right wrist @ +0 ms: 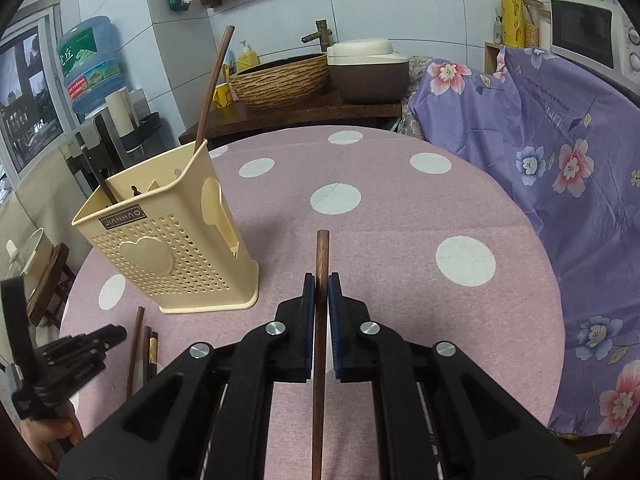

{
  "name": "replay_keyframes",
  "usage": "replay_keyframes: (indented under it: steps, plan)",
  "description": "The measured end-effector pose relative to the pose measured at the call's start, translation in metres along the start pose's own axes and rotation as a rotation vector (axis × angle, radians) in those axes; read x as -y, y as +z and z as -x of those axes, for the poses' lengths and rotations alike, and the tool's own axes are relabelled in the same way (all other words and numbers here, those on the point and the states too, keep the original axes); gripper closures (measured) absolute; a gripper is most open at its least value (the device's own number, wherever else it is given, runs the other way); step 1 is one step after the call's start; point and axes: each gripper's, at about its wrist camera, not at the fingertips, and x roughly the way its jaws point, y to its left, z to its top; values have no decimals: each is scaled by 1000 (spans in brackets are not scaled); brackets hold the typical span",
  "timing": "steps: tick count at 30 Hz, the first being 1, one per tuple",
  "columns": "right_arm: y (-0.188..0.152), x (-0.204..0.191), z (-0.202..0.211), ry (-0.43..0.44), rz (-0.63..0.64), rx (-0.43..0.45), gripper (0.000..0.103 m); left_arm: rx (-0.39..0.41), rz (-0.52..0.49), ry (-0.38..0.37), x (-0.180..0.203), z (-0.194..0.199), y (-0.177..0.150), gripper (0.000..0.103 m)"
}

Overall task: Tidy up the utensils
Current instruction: 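Lift both brown chopsticks and carry them over the beige utensil holder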

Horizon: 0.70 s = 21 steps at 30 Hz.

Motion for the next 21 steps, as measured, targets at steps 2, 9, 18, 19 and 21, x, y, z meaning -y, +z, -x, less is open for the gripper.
replay_keyframes:
  steps: [2, 9, 18, 19, 21]
  plan:
    - [1, 1, 1, 3, -3, 4, 95, -19, -1, -1, 1, -5, -5, 80]
    - [3, 3, 3, 6, -10, 16, 95, -19, -42, 60, 10, -18, -5, 80]
    - [2, 3, 4, 7, -16, 20, 95, 5, -34, 105, 8, -29, 9, 94]
    - [2, 3, 4, 8, -15, 19, 95, 7, -33, 103, 8, -29, 9, 94]
    - [2, 2, 4, 11, -13, 20, 95, 11, -26, 93, 8, -29, 9, 95]
